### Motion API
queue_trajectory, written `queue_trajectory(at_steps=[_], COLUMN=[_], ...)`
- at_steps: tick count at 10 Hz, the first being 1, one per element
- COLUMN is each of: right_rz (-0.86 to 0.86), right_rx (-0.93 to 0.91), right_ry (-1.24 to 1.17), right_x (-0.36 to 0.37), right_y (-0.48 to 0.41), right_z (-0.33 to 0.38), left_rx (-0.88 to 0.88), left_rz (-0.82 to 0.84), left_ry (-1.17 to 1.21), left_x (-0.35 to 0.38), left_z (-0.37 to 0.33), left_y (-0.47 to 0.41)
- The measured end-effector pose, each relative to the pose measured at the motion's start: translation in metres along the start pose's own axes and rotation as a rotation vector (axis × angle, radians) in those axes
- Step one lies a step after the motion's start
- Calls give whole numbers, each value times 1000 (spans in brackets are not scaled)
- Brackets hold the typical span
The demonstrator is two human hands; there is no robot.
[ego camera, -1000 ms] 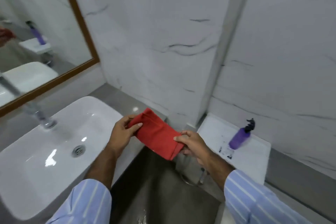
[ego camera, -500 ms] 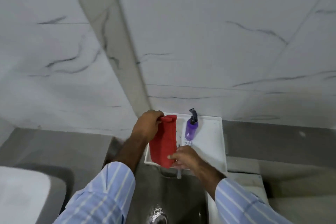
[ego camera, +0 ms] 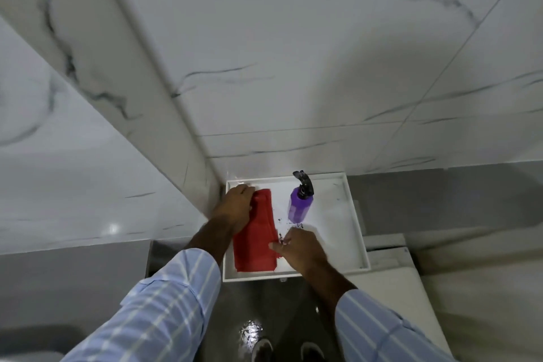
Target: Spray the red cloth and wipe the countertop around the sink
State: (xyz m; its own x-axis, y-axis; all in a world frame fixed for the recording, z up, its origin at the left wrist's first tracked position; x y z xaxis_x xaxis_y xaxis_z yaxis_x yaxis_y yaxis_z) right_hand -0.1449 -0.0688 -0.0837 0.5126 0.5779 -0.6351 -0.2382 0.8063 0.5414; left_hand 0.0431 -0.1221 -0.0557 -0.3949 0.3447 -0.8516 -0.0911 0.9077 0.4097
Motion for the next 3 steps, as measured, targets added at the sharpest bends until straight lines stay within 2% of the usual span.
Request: queue_trajectory(at_steps=[1, 2, 3], right_rz=[-150, -360, -526], right_rx=[11, -69, -277], right_ry=[310, 559, 626], right_x=[-37, -97, -155], right_y=[21, 40, 52], right_z=[-24, -31, -6], left_rx=[-9, 38, 111], left_rz=[-63, -226, -372], left_ry=[17, 47, -4], left_x=[-6, -41, -84], left_z=[0, -13, -33], left_y=[16, 40, 67])
Point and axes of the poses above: each hand's wrist, its own y-axis away from the middle knuckle, its own x-axis out of the palm, z = x × y, the point moved 7 cm from there along -y, towards the middle knuckle, and after that the axes turned 6 degrees about -x, right-handed, at the moved point
